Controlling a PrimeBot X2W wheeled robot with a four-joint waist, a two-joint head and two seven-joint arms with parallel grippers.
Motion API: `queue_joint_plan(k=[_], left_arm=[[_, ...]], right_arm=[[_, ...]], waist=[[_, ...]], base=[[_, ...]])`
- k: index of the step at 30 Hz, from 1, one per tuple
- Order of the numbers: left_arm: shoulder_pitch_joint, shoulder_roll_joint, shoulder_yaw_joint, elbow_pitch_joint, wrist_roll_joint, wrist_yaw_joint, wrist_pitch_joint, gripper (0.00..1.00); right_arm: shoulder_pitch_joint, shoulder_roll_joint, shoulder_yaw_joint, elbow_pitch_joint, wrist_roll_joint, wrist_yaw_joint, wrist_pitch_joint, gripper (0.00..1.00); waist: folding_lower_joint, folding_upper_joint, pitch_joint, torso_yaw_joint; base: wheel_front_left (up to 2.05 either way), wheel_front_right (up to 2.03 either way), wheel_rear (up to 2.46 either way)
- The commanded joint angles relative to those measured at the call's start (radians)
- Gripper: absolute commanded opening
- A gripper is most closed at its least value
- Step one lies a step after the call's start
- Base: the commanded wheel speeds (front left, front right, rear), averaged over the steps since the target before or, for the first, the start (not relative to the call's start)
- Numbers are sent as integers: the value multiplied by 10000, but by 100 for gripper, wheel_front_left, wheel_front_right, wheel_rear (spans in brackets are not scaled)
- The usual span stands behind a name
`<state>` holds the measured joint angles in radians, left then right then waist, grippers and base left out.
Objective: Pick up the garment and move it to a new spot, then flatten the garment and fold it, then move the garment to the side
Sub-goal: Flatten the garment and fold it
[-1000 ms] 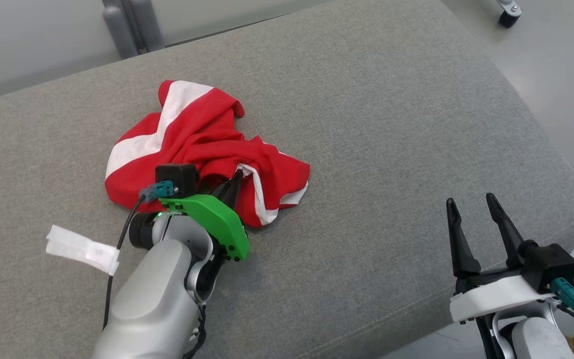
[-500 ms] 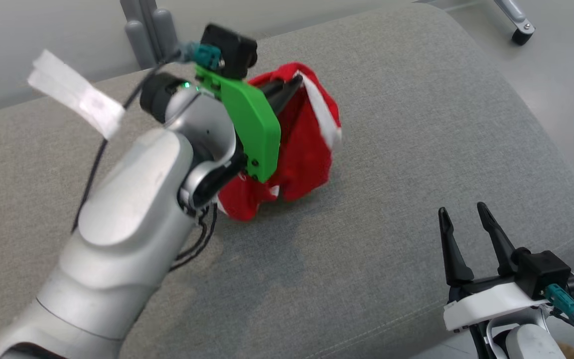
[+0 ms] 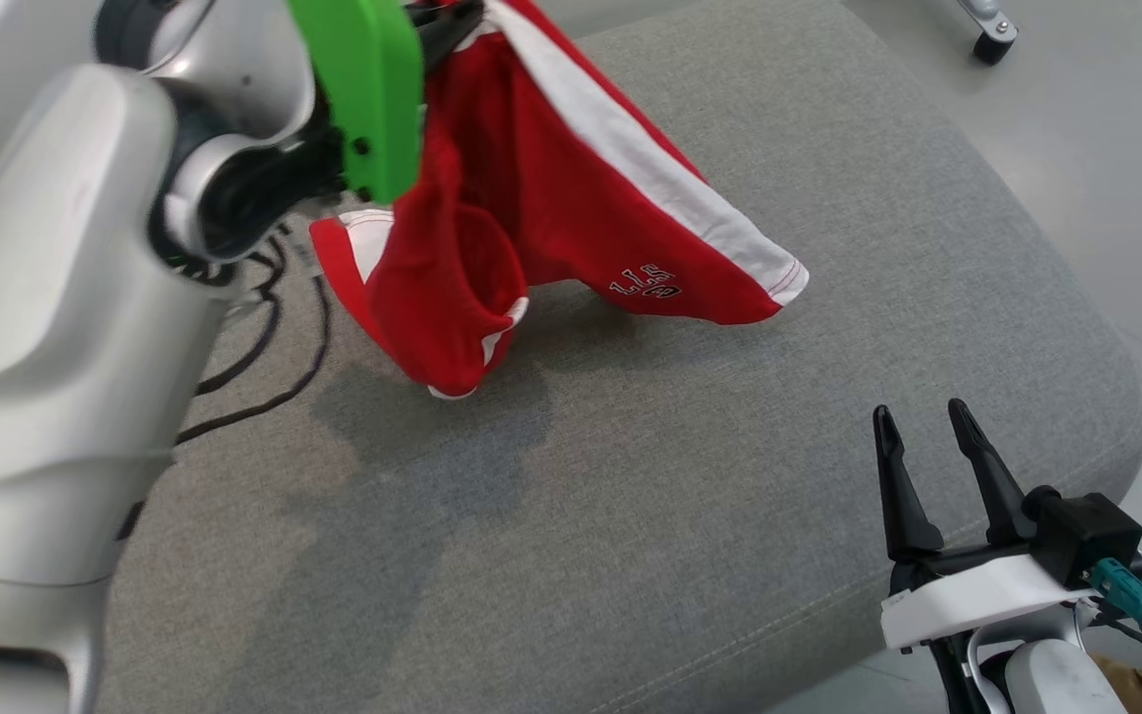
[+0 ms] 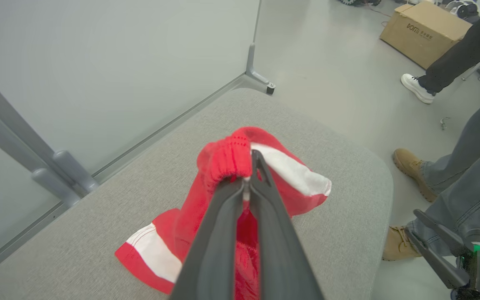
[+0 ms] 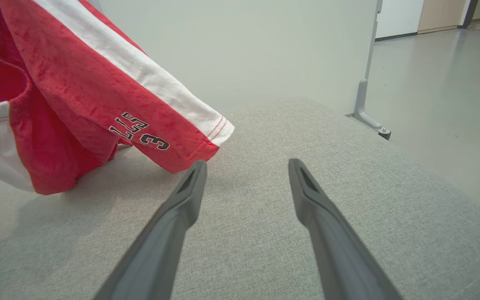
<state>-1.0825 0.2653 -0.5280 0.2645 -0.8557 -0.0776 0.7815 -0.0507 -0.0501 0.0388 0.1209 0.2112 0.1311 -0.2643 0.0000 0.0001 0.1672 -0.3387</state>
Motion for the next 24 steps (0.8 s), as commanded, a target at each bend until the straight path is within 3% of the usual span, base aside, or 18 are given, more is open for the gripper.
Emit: queue_joint_plan(k=[1,3,9,13,17,24], left_arm=[[625,633,-20,-127,-26,-59,311,0],[974,960,-71,-233,-67,-102,507,0],[4244,3206,-454,-1756,-776,-333,1474,0],[6546,4053,-329,-3056,-1230,-98,1038,0],[8078,3983,-351,-3488,-1036,248,-18,0],[8545,2630,-256,-2414,-742,235,-2234,0]], right_arm=[[69,-12,-75,-2,48,-7,-1,100],[118,-11,-95,17,26,-7,-1,100],[344,-10,-230,112,-264,-7,-1,100],[410,-12,-337,196,-521,-7,-1,100],[305,-12,-339,268,-789,-7,-3,100],[66,-17,-244,365,-1199,-7,-3,100]], waist=[[0,-1,-10,60],[0,-1,-27,113],[0,-1,-111,721],[0,-1,-75,1389],[0,-1,-19,2155],[0,-1,-134,3107]], base=[[0,0,0],[0,0,0],[0,0,0],[0,0,0],[0,0,0],[0,0,0]])
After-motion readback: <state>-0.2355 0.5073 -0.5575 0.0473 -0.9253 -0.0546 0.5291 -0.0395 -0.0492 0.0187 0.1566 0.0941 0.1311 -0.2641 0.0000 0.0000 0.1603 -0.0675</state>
